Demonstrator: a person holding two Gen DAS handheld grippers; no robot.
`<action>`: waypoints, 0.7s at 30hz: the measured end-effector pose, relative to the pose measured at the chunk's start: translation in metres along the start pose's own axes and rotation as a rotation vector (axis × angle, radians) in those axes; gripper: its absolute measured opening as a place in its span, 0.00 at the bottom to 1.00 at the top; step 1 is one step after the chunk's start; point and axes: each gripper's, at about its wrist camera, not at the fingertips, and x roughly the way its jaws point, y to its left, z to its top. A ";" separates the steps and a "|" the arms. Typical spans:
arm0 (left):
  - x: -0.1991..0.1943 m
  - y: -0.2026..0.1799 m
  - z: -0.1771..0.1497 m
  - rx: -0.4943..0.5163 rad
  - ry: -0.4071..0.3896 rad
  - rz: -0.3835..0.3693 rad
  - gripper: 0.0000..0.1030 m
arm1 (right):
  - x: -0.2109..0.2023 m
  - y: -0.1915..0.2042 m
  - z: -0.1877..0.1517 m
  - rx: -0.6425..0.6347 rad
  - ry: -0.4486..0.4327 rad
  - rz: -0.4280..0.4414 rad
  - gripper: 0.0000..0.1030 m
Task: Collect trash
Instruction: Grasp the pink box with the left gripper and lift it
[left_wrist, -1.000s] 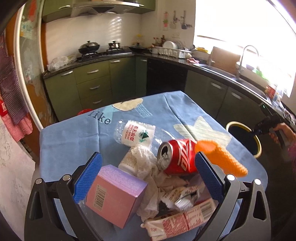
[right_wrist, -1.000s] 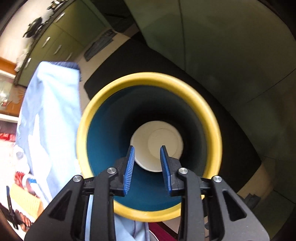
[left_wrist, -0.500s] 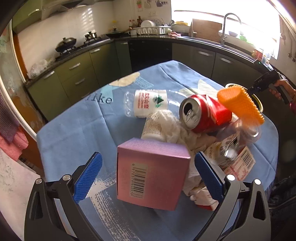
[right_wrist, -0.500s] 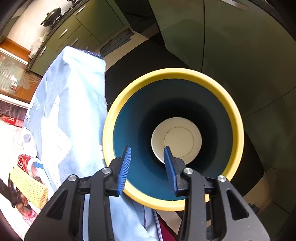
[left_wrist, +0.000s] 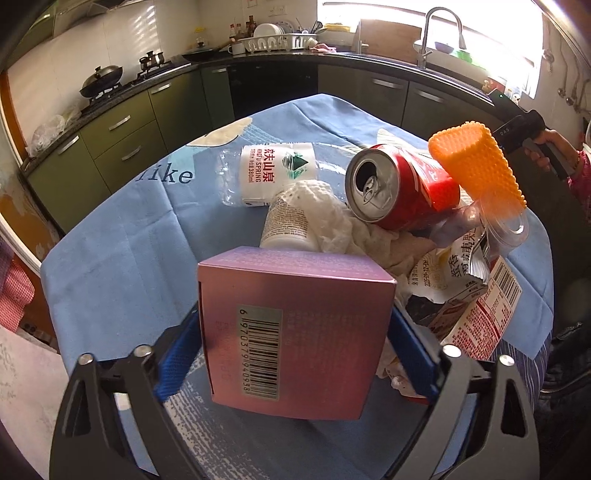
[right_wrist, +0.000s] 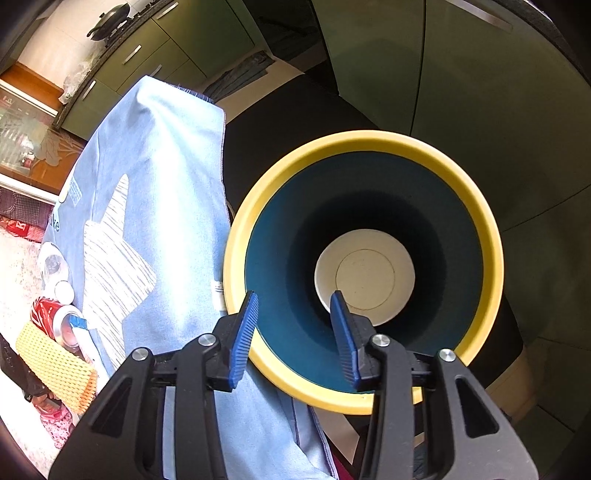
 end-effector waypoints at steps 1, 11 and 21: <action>0.001 0.001 -0.001 -0.007 0.007 0.000 0.78 | 0.001 -0.001 0.000 0.000 0.000 0.004 0.38; -0.021 0.001 -0.003 -0.078 -0.034 0.012 0.75 | 0.000 -0.006 -0.007 0.001 -0.016 0.044 0.38; -0.083 -0.052 0.040 -0.020 -0.135 0.062 0.75 | -0.014 -0.027 -0.022 0.026 -0.063 0.065 0.38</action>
